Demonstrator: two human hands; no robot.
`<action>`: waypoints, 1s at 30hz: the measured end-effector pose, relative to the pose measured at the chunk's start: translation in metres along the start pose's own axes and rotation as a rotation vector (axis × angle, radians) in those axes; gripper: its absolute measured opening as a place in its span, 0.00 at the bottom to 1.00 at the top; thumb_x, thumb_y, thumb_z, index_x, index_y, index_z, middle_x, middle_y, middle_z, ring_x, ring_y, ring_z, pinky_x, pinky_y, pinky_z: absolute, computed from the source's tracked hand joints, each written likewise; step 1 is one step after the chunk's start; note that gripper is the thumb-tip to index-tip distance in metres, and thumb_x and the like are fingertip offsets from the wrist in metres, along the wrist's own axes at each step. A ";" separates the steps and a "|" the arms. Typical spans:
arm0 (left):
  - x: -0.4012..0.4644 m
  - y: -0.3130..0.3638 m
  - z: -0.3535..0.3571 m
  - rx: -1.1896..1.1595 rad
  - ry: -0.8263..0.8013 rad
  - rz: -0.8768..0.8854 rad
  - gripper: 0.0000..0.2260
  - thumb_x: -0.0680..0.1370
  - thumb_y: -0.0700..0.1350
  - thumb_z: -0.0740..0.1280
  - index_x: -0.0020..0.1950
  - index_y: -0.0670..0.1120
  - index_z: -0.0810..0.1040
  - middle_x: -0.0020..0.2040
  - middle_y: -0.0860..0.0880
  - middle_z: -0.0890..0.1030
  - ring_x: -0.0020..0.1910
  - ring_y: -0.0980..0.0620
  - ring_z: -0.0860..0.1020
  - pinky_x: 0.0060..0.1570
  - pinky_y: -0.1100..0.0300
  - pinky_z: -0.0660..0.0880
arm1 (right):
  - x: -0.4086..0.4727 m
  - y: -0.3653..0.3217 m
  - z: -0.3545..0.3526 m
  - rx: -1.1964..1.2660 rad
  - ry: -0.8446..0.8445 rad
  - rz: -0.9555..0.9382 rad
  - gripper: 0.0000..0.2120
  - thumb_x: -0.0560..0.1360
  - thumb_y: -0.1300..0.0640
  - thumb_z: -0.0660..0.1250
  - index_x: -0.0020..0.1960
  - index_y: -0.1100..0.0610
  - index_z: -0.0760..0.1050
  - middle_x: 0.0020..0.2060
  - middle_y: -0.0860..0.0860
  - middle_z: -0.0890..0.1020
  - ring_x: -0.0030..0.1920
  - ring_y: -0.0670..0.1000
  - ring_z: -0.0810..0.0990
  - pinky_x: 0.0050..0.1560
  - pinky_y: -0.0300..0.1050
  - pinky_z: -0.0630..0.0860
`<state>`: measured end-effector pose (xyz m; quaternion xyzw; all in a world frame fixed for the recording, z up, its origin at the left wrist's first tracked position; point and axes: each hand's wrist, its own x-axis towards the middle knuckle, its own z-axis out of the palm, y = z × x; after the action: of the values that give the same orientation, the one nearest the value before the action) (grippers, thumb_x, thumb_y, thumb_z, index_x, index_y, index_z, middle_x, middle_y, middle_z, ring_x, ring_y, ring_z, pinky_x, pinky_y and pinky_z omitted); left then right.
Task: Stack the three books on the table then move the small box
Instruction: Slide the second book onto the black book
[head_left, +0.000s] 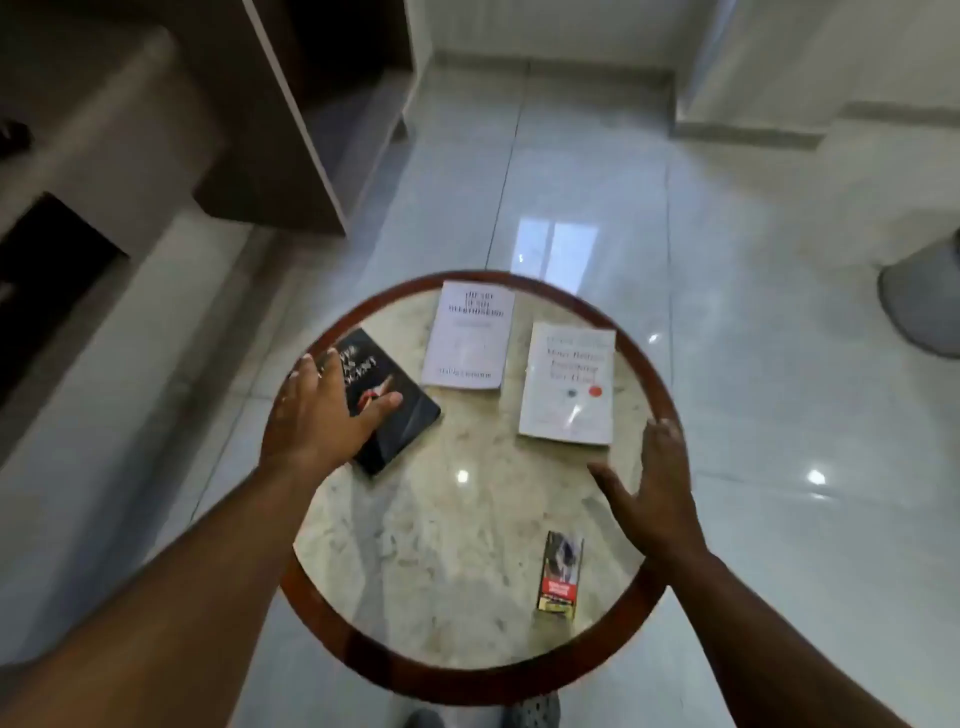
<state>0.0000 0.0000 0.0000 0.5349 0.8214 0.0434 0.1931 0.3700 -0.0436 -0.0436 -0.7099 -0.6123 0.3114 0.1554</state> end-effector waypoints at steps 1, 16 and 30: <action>0.003 -0.003 0.019 -0.011 -0.028 -0.024 0.51 0.66 0.77 0.56 0.79 0.46 0.51 0.80 0.38 0.53 0.77 0.38 0.54 0.72 0.40 0.58 | 0.001 0.013 0.015 -0.014 -0.011 0.018 0.48 0.72 0.27 0.59 0.81 0.52 0.49 0.82 0.52 0.53 0.81 0.51 0.49 0.79 0.59 0.54; 0.045 0.000 0.121 -0.015 0.012 -0.204 0.56 0.59 0.81 0.60 0.79 0.57 0.44 0.81 0.45 0.40 0.77 0.40 0.36 0.70 0.30 0.44 | 0.005 0.077 0.085 -0.486 0.164 -0.068 0.45 0.75 0.30 0.52 0.79 0.63 0.55 0.80 0.63 0.53 0.80 0.61 0.50 0.78 0.60 0.48; 0.030 -0.052 0.098 0.263 -0.119 0.220 0.56 0.60 0.83 0.53 0.79 0.57 0.38 0.80 0.47 0.36 0.77 0.44 0.32 0.72 0.42 0.33 | 0.001 0.073 0.081 -0.453 0.130 -0.056 0.49 0.73 0.27 0.48 0.80 0.62 0.52 0.81 0.61 0.50 0.81 0.59 0.47 0.79 0.61 0.48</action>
<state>-0.0193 -0.0085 -0.1126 0.6440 0.7436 -0.0752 0.1636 0.3750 -0.0700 -0.1491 -0.7280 -0.6746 0.1154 0.0398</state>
